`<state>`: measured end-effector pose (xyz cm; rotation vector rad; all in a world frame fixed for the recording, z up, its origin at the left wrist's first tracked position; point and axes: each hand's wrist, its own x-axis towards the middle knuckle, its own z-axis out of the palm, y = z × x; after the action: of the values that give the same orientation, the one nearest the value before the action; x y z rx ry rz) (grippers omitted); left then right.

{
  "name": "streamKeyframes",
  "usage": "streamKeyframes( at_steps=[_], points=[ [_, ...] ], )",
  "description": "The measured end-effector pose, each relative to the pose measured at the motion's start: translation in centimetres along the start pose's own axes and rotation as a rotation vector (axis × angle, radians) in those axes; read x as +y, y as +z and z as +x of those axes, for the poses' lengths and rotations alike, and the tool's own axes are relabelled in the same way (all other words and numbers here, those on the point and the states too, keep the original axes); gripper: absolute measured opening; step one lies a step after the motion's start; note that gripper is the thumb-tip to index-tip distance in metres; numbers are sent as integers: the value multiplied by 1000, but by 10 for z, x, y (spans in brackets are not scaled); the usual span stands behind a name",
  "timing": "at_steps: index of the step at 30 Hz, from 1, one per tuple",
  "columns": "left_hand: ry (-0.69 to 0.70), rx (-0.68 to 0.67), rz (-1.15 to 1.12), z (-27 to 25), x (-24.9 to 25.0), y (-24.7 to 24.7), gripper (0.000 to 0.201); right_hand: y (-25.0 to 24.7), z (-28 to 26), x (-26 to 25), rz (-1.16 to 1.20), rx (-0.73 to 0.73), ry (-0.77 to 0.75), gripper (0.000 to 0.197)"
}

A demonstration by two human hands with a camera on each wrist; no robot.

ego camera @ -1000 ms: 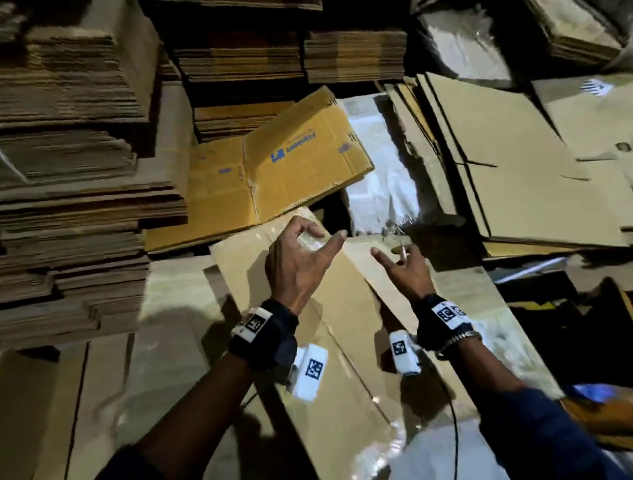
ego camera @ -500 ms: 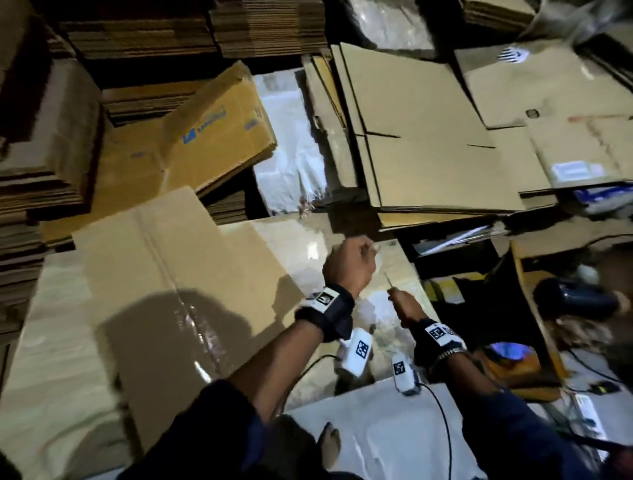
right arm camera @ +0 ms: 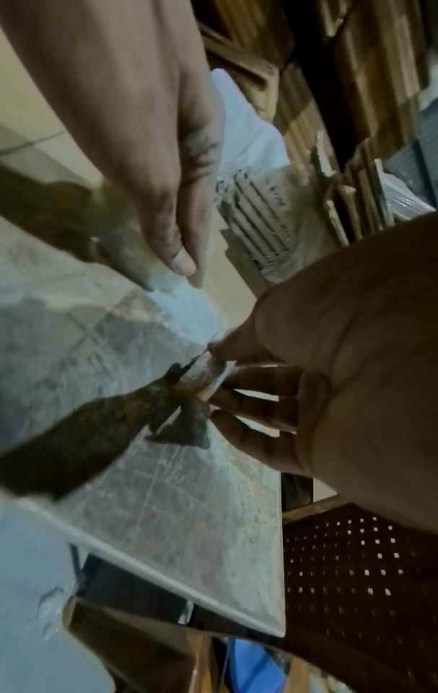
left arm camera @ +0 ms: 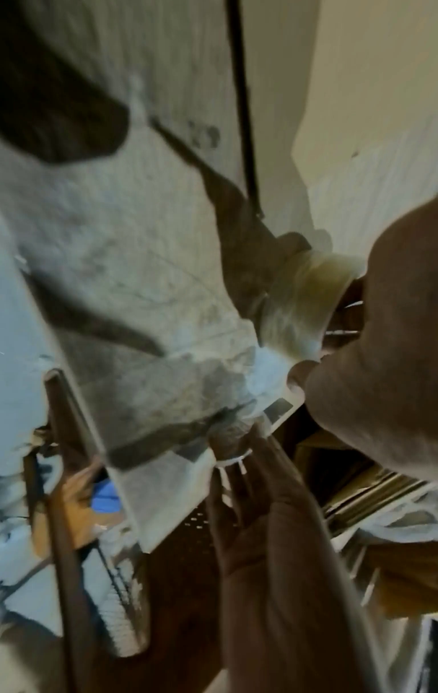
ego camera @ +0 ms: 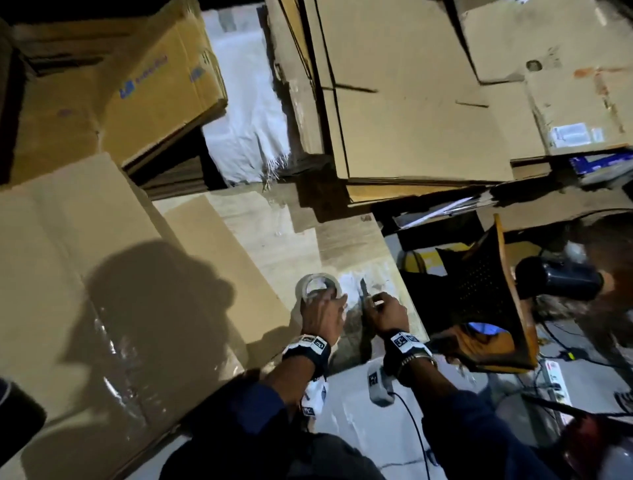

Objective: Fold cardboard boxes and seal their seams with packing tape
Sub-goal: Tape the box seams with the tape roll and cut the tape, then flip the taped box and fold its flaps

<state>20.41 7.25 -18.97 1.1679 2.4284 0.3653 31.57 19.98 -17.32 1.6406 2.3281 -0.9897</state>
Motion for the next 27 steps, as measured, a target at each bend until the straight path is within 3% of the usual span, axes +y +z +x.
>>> streamKeyframes(
  at_steps=[4, 7, 11, 16, 22, 27],
  points=[
    [8, -76, 110, -6, 7, 16, 66, 4, 5, 6, -108, 41, -71, 29],
    [-9, -74, 159, -2, 12, 19, 68, -1, 5, 1, -167, -11, -143, 36],
    [-29, -163, 127, 3, 21, 4, 70, -6, 10, 2, -255, -85, -186, 32],
    [-125, -221, 23, 22, 22, -29, 87, -19, 18, -14, -184, -47, -181, 27],
    [-160, -111, -86, 37, 15, -155, 69, -54, 14, -123, -136, -83, -410, 20],
    [-243, 45, -108, 30, -48, -277, 63, -60, -16, -262, -35, -155, -591, 31]
  ],
)
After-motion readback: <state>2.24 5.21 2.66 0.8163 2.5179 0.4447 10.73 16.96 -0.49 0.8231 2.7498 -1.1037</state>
